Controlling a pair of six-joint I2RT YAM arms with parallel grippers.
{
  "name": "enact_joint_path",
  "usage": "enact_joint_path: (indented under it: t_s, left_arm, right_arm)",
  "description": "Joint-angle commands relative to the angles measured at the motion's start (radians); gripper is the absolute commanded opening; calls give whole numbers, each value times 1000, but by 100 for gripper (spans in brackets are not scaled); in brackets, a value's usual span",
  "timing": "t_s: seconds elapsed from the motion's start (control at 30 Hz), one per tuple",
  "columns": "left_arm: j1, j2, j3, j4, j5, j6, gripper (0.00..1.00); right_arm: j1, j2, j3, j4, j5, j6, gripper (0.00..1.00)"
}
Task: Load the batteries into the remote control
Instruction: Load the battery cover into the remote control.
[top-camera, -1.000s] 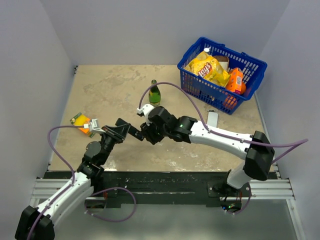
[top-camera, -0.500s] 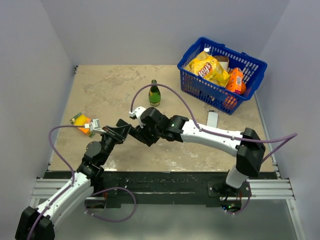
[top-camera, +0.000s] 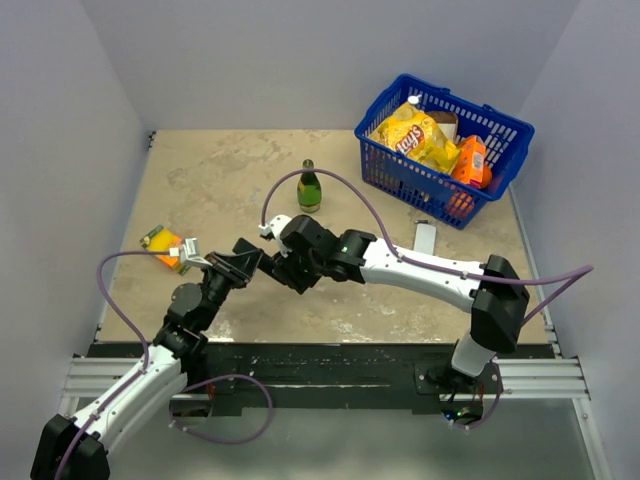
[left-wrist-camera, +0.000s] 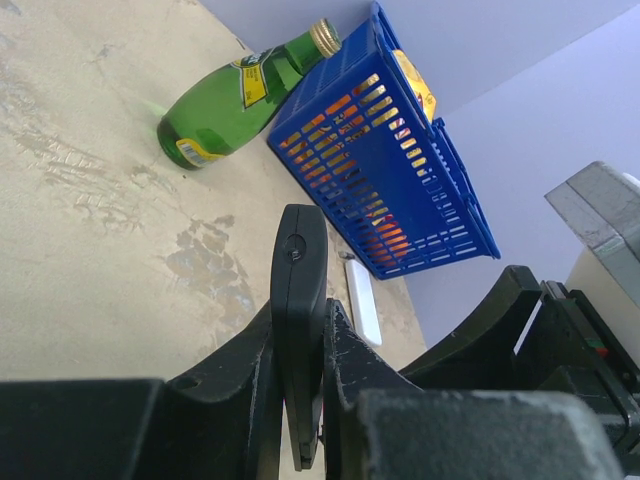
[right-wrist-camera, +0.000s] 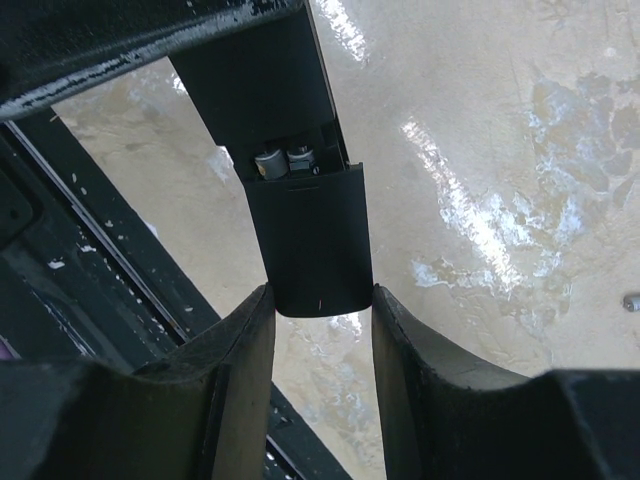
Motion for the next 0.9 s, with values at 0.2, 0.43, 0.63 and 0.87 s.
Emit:
enact_joint_path:
  t_s: [0.2, 0.43, 0.63, 0.87]
  left_arm:
    - [1, 13, 37, 63, 28, -18, 0]
    - [2, 15, 40, 68, 32, -19, 0]
    - [2, 13, 43, 63, 32, -16, 0]
    - [2, 22, 49, 69, 46, -7, 0]
  right_arm:
    - [5, 10, 61, 16, -23, -23, 23]
    - [10, 27, 69, -2, -30, -27, 23]
    - [11, 27, 67, -18, -18, -27, 23]
    - [13, 21, 76, -19, -16, -29, 24]
